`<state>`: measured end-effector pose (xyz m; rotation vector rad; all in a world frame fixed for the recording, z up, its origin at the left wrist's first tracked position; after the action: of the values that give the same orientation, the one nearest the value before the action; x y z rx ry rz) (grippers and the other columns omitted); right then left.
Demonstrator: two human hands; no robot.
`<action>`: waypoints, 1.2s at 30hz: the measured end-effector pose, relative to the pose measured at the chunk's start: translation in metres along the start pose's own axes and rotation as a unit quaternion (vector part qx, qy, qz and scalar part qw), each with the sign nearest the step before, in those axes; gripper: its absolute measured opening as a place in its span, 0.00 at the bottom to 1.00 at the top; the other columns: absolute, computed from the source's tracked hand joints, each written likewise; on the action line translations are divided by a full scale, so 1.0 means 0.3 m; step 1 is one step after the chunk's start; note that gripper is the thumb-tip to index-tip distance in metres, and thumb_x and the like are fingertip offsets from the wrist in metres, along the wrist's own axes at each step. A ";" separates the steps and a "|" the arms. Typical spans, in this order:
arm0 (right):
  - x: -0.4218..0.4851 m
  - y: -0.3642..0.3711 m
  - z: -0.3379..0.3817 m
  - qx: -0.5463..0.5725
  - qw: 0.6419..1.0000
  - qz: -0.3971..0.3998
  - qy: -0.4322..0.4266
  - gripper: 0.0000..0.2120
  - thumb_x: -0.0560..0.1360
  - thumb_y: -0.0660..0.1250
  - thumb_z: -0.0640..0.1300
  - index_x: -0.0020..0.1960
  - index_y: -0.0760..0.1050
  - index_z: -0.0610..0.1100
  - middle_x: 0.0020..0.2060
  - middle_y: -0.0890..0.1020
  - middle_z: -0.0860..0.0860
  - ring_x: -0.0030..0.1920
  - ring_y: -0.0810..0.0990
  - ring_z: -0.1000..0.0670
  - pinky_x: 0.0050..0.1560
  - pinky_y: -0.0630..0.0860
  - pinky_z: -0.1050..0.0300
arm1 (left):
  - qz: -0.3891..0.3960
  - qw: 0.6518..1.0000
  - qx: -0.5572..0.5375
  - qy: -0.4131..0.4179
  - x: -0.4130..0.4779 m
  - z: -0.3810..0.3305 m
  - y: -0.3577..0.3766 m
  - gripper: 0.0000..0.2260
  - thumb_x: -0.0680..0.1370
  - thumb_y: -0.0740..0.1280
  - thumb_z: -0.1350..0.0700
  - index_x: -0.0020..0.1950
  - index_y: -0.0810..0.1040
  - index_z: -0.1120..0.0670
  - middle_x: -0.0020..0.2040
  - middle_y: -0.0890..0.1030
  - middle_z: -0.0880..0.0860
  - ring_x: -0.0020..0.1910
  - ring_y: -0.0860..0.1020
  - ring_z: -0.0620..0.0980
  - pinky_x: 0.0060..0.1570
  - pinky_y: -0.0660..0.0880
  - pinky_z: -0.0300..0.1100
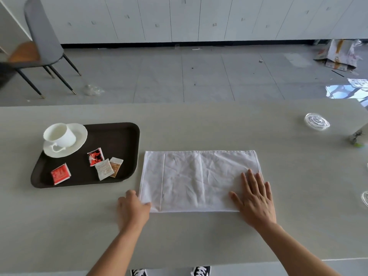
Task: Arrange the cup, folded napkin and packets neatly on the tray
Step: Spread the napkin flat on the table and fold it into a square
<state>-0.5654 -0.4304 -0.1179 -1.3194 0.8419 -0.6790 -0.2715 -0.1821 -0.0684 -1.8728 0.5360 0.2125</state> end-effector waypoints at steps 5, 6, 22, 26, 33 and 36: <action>-0.001 0.005 -0.006 0.006 1.000 -0.005 -0.002 0.41 0.77 0.39 0.73 0.82 0.44 0.49 0.82 0.45 0.52 0.81 0.38 0.49 0.80 0.42 0.44 | 0.030 0.999 -0.009 -0.027 0.032 0.005 -0.011 0.17 0.67 0.74 0.54 0.49 0.75 0.61 0.45 0.82 0.59 0.46 0.79 0.61 0.36 0.69 0.44; 0.000 0.007 -0.007 0.006 1.000 -0.005 -0.003 0.42 0.77 0.38 0.73 0.82 0.44 0.49 0.82 0.44 0.52 0.81 0.37 0.49 0.80 0.42 0.44 | 0.039 0.999 -0.011 -0.032 0.034 0.006 -0.018 0.13 0.67 0.73 0.54 0.43 0.76 0.60 0.40 0.81 0.58 0.41 0.79 0.60 0.33 0.68 0.43; 0.076 -0.140 0.502 0.715 0.691 0.083 0.067 0.24 0.82 0.63 0.51 0.76 0.66 0.48 0.74 0.71 0.53 0.73 0.69 0.57 0.75 0.64 0.54 | -0.011 0.949 -0.314 0.001 -0.040 -0.066 -0.042 0.04 0.70 0.71 0.60 0.38 0.79 0.52 0.37 0.83 0.52 0.38 0.82 0.56 0.38 0.82 0.57; 0.078 -0.104 0.544 0.774 0.611 0.120 0.120 0.23 0.83 0.62 0.44 0.77 0.64 0.44 0.75 0.70 0.51 0.74 0.69 0.53 0.77 0.62 0.51 | -0.038 0.960 -0.271 0.060 -0.094 -0.127 -0.084 0.04 0.69 0.69 0.59 0.37 0.77 0.51 0.34 0.81 0.50 0.36 0.79 0.54 0.37 0.77 0.51; 0.134 -0.207 0.515 0.783 0.594 0.129 0.133 0.17 0.81 0.65 0.53 0.59 0.79 0.40 0.54 0.85 0.43 0.54 0.85 0.45 0.55 0.81 0.51 | -0.066 0.949 -0.259 0.167 -0.189 -0.264 -0.105 0.06 0.70 0.71 0.60 0.40 0.81 0.48 0.35 0.82 0.44 0.36 0.80 0.45 0.35 0.75 0.43; 0.190 -0.319 0.523 0.708 0.680 0.180 0.063 0.23 0.75 0.70 0.62 0.51 0.83 0.41 0.44 0.87 0.43 0.42 0.87 0.44 0.42 0.84 0.49 | -0.103 0.937 -0.164 0.292 -0.244 -0.359 -0.100 0.05 0.71 0.72 0.60 0.44 0.82 0.51 0.38 0.82 0.46 0.37 0.78 0.47 0.36 0.74 0.42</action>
<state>-0.3993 -0.4059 -0.0242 0.3224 0.3883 -0.7992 -0.3340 -0.2544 0.0251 -2.3071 0.7276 -0.4383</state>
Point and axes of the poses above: each hand's wrist, its own x-axis towards the middle knuckle, its own y-axis out of the palm, z = x × y, the point moved 4 cm from there along x, towards the middle knuckle
